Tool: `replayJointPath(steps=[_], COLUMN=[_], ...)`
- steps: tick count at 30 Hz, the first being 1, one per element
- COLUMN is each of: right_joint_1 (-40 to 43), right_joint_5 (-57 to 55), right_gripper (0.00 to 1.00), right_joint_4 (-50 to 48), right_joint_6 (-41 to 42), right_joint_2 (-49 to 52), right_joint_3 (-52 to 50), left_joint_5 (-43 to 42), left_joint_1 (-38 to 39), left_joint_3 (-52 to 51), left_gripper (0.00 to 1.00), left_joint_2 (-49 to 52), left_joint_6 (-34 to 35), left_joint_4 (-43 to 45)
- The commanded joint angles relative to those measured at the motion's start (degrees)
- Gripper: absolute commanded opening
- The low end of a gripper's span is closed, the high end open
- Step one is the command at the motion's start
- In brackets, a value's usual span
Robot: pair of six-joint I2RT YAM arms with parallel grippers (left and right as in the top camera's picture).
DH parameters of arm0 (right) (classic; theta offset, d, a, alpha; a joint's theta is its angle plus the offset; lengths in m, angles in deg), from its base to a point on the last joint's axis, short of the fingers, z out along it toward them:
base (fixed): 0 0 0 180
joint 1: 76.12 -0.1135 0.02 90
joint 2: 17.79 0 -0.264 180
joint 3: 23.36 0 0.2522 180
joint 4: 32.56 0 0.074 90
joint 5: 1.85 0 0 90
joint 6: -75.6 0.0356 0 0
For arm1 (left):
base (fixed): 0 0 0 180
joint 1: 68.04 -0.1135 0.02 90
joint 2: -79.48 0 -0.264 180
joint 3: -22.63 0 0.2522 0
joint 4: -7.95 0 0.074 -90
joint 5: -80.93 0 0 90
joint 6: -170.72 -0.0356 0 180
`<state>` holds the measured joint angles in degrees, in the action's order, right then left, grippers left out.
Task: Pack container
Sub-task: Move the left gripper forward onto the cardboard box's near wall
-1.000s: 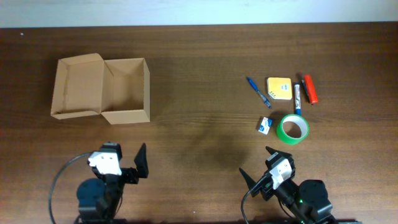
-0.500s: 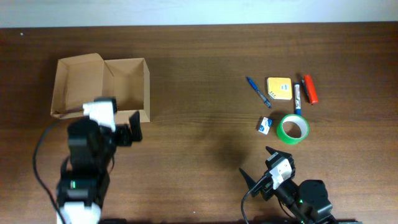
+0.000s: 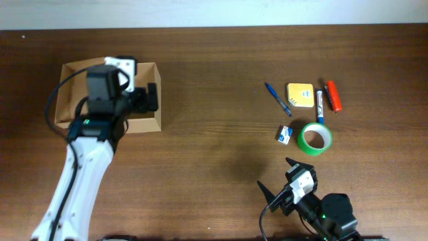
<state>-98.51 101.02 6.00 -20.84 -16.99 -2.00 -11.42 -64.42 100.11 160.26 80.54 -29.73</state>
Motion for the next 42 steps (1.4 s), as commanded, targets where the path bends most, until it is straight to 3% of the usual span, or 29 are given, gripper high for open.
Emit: replayJointPath(steps=[1,23,25,26,31,37,42], right_joint_1=[-0.04,-0.04,-0.04,-0.04,-0.04,-0.04,-0.04], right_joint_5=[-0.92,-0.92,-0.92,-0.92,-0.92,-0.92,-0.92], right_gripper=[0.99,0.99,0.99,0.99,0.99,0.99,0.99], right_joint_4=[-0.17,-0.20,-0.20,-0.17,-0.20,-0.20,-0.20], right_joint_6=[0.09,0.09,0.09,0.09,0.09,0.09,0.09], right_joint_2=[-0.66,-0.66,-0.66,-0.66,-0.66,-0.66,-0.66], right_joint_3=[-0.48,-0.48,-0.48,-0.48,-0.48,-0.48,-0.48], left_joint_5=[1.97,-1.31,-1.31,-1.29,-1.29,-1.29,-1.31], left_joint_1=[1.95,3.89,3.89,3.89,3.89,3.89,4.02], left_joint_3=[2.95,3.15,3.15,3.15,3.15,3.15,3.26], left_gripper=[1.00,1.00,0.89,0.73,0.25,0.02,0.02], left_joint_2=[4.31,20.57,21.03,21.11,21.14,21.11,21.00], left_joint_6=[-2.27,-2.03,-2.03,-2.03,-2.03,-2.03,-2.05], left_joint_4=[-0.09,2.97,3.32,3.48,4.20,4.20,4.17])
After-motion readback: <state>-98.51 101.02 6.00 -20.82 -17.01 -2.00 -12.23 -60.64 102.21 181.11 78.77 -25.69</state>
